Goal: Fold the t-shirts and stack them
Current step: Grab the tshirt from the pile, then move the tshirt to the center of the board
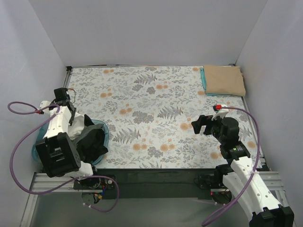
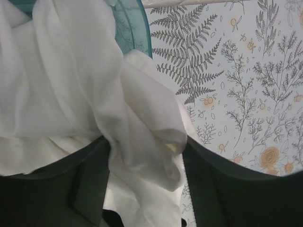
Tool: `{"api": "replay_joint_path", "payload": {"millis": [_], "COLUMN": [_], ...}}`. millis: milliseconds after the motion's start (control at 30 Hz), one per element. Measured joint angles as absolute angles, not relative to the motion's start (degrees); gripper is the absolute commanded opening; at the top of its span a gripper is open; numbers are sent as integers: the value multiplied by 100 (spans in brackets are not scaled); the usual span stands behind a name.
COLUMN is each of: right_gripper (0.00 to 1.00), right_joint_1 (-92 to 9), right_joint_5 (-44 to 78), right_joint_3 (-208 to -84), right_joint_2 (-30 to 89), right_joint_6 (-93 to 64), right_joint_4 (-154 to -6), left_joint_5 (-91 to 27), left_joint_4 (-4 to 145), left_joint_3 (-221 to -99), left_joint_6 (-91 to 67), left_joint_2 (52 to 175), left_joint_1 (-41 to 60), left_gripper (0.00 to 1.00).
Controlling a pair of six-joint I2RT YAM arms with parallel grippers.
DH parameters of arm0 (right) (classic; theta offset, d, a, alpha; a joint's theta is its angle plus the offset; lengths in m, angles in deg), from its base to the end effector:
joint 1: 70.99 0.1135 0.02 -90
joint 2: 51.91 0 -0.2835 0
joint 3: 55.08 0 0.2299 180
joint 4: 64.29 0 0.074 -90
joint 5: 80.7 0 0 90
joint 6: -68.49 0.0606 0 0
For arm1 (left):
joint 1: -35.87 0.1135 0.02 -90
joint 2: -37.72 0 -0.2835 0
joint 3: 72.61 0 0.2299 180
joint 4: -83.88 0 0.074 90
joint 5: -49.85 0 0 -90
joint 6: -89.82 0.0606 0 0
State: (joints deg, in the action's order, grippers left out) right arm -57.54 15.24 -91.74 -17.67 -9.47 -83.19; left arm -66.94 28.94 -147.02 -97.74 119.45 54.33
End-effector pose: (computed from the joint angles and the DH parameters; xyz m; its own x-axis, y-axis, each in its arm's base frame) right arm 0.1387 0.0396 0.2446 -0.3382 0.1324 -0.9317 -0.2631 0.9373 0.2287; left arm 0.2445 0.1104 0.2514 0.5879 -0.7366 -0.3342 -0.7689 -0.3805 -0.5139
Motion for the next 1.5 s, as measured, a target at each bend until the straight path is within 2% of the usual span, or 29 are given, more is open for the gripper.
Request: {"api": "replay_joint_path", "payload": {"millis": [67,100,133,433,667,833,1000,1167,1333,1433,1500], "right_gripper": [98,98,98,98,98,98,98,98,98,98,98], "right_joint_1": [-5754,-5754,-5754,-5754,-5754,-5754,-5754,-5754,-5754,-5754,-5754], "right_joint_5": [1530,1530,1530,1530,1526,1526,1504,1452,1333,1266,1222], "right_joint_3": [-9170,-9168,-9163,-9096,-9096,-9096,-9096,-9096,-9096,-9096,-9096], "right_joint_2": [-1767,-1769,-1767,-1793,-1861,-1861,-1868,-1944,-2032,-2045,-2045], "right_joint_6": [-945,-947,-947,-947,-947,-947,-947,-947,-943,-939,-934], "right_joint_4": [-8319,-8319,-8317,-8332,-8332,-8332,-8332,-8332,-8332,-8332,-8334], "left_joint_5": [-6626,-6598,-6582,-6565,-6648,-6571,-5741,-4182,-2865,-2626,-2727], "left_joint_4": [2887,2874,2868,2258,2053,1893,2055,2468,3141,3532,3757], "left_joint_3": [-14702,-14702,-14709,-15078,-15846,-16639,-17330,-18088,-18204,-18116,-18110], "left_joint_6": [-9783,-9814,-9842,-9866,-9792,-9589,-9147,-8832,-8758,-8745,-8636], "left_joint_2": [12005,12013,12011,11563,10520,10306,10308,10453,10481,10492,10610], "left_joint_1": [5490,5512,5527,5532,5532,5532,5538,5556,5328,4576,3654], "left_gripper": [20,2,0,0,1,0,0,0,0,0,0]}}
